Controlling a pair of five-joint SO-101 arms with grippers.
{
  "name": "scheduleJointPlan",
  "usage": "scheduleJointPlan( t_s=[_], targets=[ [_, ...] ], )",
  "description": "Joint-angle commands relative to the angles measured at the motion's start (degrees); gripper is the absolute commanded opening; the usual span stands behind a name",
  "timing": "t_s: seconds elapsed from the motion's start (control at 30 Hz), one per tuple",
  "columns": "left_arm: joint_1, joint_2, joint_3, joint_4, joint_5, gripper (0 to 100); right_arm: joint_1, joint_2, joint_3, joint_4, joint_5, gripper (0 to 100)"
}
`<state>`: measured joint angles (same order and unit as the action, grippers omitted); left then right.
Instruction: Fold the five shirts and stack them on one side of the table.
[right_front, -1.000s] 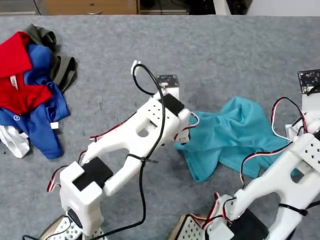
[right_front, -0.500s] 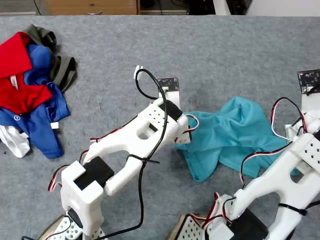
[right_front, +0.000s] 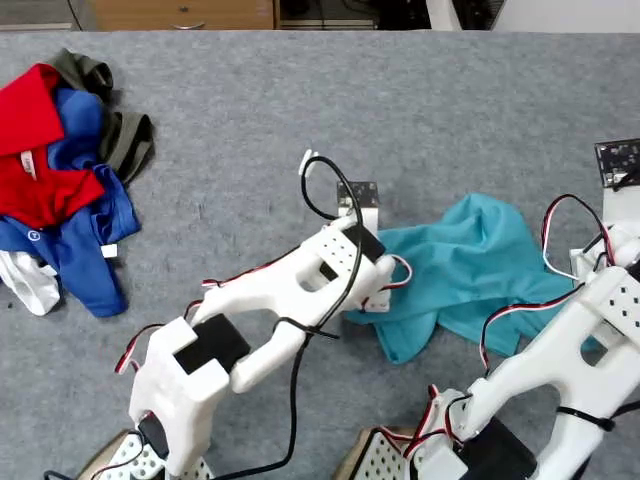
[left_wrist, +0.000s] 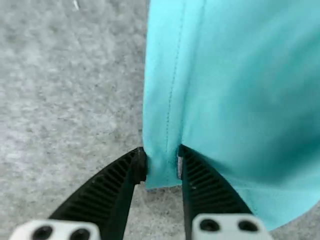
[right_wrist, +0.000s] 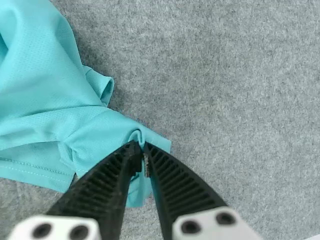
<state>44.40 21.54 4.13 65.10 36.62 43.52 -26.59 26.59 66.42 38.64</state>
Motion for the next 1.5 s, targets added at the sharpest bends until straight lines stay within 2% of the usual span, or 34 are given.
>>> scheduleJointPlan(
  t_s=[0.0, 0.13, 0.3, 0.5, 0.63, 0.87, 1.1, 1.27, 1.47],
  targets=[
    [0.4, -0.4, -2.5, -0.3, 0.4, 10, -0.7, -0.1, -0.1, -1.1, -0.2, 0.4],
    [-0.1, -0.7, -2.6, -0.4, 0.0, 4, -0.7, -0.1, -0.1, -1.1, -0.2, 0.4],
    [-2.5, -0.9, -7.4, 1.0, -1.8, 2, -0.7, -0.4, -0.1, -1.0, -0.2, 0.4],
    [-7.3, -0.9, -21.8, 12.0, -2.3, 2, -0.7, -0.7, -0.7, -0.9, -0.2, 0.4],
    [-10.3, -0.9, -37.3, 20.6, -5.9, 2, -1.3, -4.4, -4.5, 1.1, -0.7, 0.4],
    [-15.6, -0.9, -72.9, 34.7, -8.1, 2, -4.3, -12.5, -21.0, 4.9, -8.2, 0.4],
    [-18.7, -1.7, -98.7, 35.8, -13.5, 2, -4.1, -14.5, -38.3, 5.2, -16.4, 0.4],
    [-20.2, -11.0, -97.8, 35.7, -15.6, 2, -4.5, -14.1, -50.1, 4.7, -18.4, 0.4],
    [-20.1, -28.7, -84.0, 35.7, -16.2, 2, -4.5, -14.1, -63.1, 5.2, -18.5, 0.4]
  ],
)
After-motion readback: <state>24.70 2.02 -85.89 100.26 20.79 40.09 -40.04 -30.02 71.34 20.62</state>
